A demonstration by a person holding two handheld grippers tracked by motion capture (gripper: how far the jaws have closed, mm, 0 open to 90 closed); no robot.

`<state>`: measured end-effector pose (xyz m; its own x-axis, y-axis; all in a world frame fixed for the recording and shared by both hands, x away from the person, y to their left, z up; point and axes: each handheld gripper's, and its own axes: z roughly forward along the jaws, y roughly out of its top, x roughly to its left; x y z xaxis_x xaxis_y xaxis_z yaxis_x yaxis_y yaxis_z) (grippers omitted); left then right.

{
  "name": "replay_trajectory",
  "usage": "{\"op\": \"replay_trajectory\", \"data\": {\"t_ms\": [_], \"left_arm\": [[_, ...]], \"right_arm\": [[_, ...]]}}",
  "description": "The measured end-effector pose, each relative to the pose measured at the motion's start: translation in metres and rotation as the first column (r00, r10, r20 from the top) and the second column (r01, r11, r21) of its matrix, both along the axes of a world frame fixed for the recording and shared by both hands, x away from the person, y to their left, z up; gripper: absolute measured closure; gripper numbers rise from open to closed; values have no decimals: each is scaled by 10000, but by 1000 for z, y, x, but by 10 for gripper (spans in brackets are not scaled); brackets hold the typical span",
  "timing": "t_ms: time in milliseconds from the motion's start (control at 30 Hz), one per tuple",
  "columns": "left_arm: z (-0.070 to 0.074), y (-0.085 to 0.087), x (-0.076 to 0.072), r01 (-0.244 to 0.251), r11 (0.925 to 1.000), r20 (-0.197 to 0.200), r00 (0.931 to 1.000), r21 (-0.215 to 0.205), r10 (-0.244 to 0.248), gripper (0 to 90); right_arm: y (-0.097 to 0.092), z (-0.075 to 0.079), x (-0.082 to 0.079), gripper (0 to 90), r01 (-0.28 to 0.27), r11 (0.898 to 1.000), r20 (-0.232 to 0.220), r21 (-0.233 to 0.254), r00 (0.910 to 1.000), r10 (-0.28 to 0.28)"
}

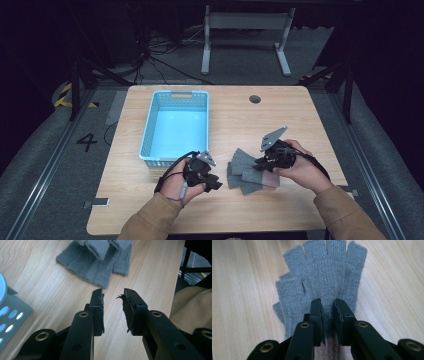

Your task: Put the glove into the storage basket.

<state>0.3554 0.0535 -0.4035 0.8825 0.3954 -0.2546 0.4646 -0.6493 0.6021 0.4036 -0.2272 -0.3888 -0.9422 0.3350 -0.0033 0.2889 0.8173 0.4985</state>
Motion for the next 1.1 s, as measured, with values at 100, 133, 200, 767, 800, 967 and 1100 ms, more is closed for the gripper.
{"op": "replay_trajectory", "data": {"t_ms": [100, 133, 200, 767, 800, 967, 1100], "left_arm": [[-1, -1, 0, 6, 10000, -35, 10000, 8, -6, 708], [-1, -1, 0, 29, 10000, -28, 10000, 25, -29, 708], [-2, -2, 0, 32, 10000, -53, 10000, 28, -32, 707], [-5, -3, 0, 67, 9998, -121, 9999, 162, -65, 707], [-5, -3, 0, 77, 9998, -138, 9999, 185, -75, 708], [-8, -8, 1, 165, 9994, -227, 9996, 306, -158, 713], [-10, -12, 0, 146, 9994, -186, 9997, 308, -141, 717]], "right_arm": [[1, -5, -1, 781, -56, 10000, -74, -29, 10000, 55], [1, -6, -1, 782, -85, 9999, -110, -93, 9999, 84], [2, -7, -2, 782, -67, 9999, -163, -122, 9998, 65], [4, -21, -10, 657, 130, 9992, 204, 384, 9997, -138], [2, -18, -12, 652, 171, 9983, 325, 554, 9993, -189], [-15, -3, -25, 647, 845, 9865, 703, 1400, 9930, -950], [-32, 1, -35, 658, 1589, 9694, 719, 1870, 9820, -1749]]}}
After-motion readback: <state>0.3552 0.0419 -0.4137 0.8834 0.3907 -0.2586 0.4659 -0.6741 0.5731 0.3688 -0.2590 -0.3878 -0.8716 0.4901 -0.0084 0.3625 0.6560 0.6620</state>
